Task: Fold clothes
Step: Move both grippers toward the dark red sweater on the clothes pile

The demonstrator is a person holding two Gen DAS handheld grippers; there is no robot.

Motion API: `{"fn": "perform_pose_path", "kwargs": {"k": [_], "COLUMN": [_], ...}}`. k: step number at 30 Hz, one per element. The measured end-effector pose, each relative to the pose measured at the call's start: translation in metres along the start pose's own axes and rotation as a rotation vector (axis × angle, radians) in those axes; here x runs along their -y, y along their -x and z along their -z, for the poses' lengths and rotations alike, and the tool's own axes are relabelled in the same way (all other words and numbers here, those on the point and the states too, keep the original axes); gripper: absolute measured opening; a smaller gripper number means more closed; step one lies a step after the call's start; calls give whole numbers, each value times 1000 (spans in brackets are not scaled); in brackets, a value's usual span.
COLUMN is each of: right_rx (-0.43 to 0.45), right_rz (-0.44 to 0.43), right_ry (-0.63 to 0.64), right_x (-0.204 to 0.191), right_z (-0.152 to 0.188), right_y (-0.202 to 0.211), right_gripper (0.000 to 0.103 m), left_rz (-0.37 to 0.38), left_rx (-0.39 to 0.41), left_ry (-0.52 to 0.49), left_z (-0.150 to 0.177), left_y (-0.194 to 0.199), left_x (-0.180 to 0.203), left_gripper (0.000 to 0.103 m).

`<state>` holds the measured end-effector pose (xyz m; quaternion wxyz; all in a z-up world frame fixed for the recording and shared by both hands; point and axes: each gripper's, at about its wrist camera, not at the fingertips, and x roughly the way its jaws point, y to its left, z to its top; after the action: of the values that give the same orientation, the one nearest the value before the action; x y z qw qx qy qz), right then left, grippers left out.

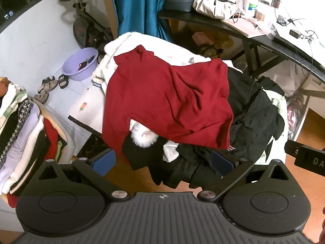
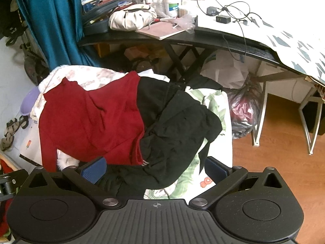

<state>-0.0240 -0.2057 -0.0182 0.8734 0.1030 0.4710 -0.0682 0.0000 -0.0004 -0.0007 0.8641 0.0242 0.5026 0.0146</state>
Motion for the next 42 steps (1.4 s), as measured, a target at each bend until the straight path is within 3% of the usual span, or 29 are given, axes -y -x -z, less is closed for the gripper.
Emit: {"fn": "perform_pose_path", "kwargs": {"k": [27, 42], "right_rx": [-61, -75], "right_rz": [-41, -26], "right_ry": [-17, -22], "right_x": [12, 14], "right_z": [-7, -15], "right_y": [-34, -43], "right_gripper": [102, 102], "left_rz": [-56, -46], "left_rx": [-79, -88], "left_ry": [52, 49], "left_z": [1, -11], "left_y": [-16, -27], "left_x": [6, 8], "left_gripper": [102, 102]}}
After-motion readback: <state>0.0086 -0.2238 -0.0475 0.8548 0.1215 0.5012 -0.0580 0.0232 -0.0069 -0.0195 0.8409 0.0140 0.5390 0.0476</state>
